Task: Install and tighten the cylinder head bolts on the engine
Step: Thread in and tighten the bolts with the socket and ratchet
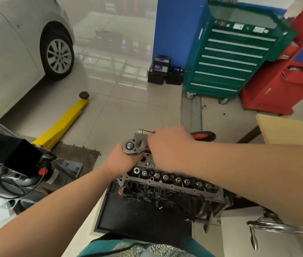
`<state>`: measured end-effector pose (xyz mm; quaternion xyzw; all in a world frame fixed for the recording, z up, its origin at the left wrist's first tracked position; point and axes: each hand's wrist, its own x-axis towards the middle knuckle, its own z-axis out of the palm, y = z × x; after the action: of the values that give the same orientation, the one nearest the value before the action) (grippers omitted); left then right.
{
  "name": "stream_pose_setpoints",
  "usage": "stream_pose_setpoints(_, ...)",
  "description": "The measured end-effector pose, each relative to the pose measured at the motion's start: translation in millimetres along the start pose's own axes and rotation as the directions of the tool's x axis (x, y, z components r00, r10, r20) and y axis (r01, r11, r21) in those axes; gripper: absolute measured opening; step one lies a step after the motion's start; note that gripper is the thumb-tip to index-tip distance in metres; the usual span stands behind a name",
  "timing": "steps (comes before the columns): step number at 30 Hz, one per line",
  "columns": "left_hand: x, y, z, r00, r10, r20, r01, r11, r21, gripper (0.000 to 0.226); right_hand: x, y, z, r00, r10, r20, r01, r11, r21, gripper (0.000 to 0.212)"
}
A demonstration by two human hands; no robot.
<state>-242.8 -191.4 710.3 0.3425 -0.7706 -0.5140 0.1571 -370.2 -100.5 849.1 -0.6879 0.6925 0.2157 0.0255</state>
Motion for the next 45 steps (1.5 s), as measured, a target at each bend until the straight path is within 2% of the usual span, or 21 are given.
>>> stream_pose_setpoints(2, -7, -2, 2, 1.000, -0.016, -0.005, 0.016, 0.999, -0.034, 0.036, -4, 3, 4, 0.997, -0.025, 0.066, 0.021, 0.998, 0.051, 0.006)
stream_pose_setpoints(4, -9, -1, 4, 0.996, -0.071, -0.056, 0.068, 0.996, -0.049, 0.036, 10, 15, -3, 0.994, -0.074, 0.081, 0.064, 0.991, 0.119, 0.026)
stream_pose_setpoints(6, -12, 5, 0, 0.994, -0.079, -0.078, 0.070, 0.990, -0.120, 0.028, 28, 24, -8, 0.981, -0.182, 0.061, 0.169, 0.970, 0.174, 0.048)
stream_pose_setpoints(8, -19, 10, -8, 0.994, -0.093, -0.062, 0.077, 0.971, -0.226, 0.010, 39, 30, -2, 0.963, -0.269, -0.002, 0.265, 0.949, 0.172, 0.049)
stream_pose_setpoints(9, -25, 11, -10, 0.994, -0.096, -0.043, 0.080, 0.956, -0.284, 0.012, 41, 33, 4, 0.959, -0.280, -0.052, 0.285, 0.944, 0.164, 0.047)
stream_pose_setpoints(11, -40, 11, -13, 0.998, -0.029, -0.050, 0.004, 0.900, -0.436, 0.036, 41, 40, 19, 0.953, -0.257, -0.161, 0.284, 0.943, 0.174, 0.049)
stream_pose_setpoints(13, -47, 22, -14, 0.983, 0.074, -0.167, -0.147, 0.864, -0.481, 0.038, 38, 39, 31, 0.939, -0.237, -0.247, 0.291, 0.933, 0.211, 0.058)
stream_pose_setpoints(15, -41, 39, -8, 0.935, 0.071, -0.347, -0.198, 0.917, -0.346, 0.026, 33, 34, 39, 0.927, -0.212, -0.309, 0.284, 0.936, 0.208, 0.065)
stream_pose_setpoints(16, -34, 47, -2, 0.902, 0.032, -0.431, -0.168, 0.944, -0.283, 0.024, 31, 31, 42, 0.924, -0.192, -0.330, 0.265, 0.945, 0.193, 0.064)
stream_pose_setpoints(17, -26, 54, 6, 0.856, -0.029, -0.516, -0.117, 0.962, -0.247, 0.031, 27, 29, 43, 0.927, -0.159, -0.340, 0.232, 0.955, 0.186, 0.060)
stream_pose_setpoints(20, -11, 68, 25, 0.696, -0.217, -0.684, -0.061, 0.932, -0.358, 0.045, 10, 11, 45, 0.949, 0.023, -0.313, 0.058, 0.967, 0.247, 0.045)
stream_pose_setpoints(21, -9, 64, 24, 0.702, -0.225, -0.675, -0.072, 0.921, -0.382, 0.045, 4, 0, 45, 0.950, 0.100, -0.297, -0.010, 0.957, 0.291, 0.043)
stream_pose_setpoints(24, -14, 52, 6, 0.852, -0.114, -0.511, -0.129, 0.901, -0.415, 0.046, -12, -34, 47, 0.927, 0.289, -0.238, -0.171, 0.893, 0.417, 0.040)
stream_pose_setpoints(27, -20, 48, -6, 0.928, -0.041, -0.371, -0.129, 0.898, -0.421, 0.054, -22, -48, 48, 0.914, 0.356, -0.193, -0.223, 0.840, 0.494, 0.031)
stream_pose_setpoints(31, -23, 52, -6, 0.959, 0.007, -0.285, -0.131, 0.899, -0.419, 0.052, -37, -35, 47, 0.955, 0.268, -0.131, -0.150, 0.813, 0.562, 0.021)
stream_pose_setpoints(34, -30, 47, -12, 0.982, 0.084, -0.172, -0.148, 0.903, -0.403, 0.041, -46, -27, 48, 0.970, 0.207, -0.124, -0.098, 0.806, 0.584, 0.028)
stream_pose_setpoints(36, -36, 37, -18, 0.989, 0.129, -0.079, -0.150, 0.909, -0.390, 0.025, -49, -27, 49, 0.969, 0.211, -0.131, -0.096, 0.804, 0.587, 0.035)
stream_pose_setpoints(38, -42, 24, -23, 0.991, 0.136, -0.010, -0.129, 0.907, -0.401, 0.019, -50, -34, 50, 0.948, 0.262, -0.182, -0.117, 0.815, 0.567, 0.041)
stream_pose_setpoints(40, -46, 15, -22, 0.993, 0.115, 0.012, -0.101, 0.913, -0.395, 0.028, -48, -48, 53, 0.906, 0.323, -0.274, -0.162, 0.862, 0.480, 0.046)
stream_pose_setpoints(42, -44, 13, -18, 0.996, 0.090, -0.001, -0.082, 0.907, -0.413, 0.034, -45, -59, 55, 0.870, 0.367, -0.330, -0.237, 0.897, 0.373, 0.050)
stream_pose_setpoints(45, -36, 20, -10, 0.993, 0.109, -0.049, -0.119, 0.872, -0.476, 0.035, -42, -61, 60, 0.822, 0.420, -0.384, -0.298, 0.893, 0.339, 0.049)
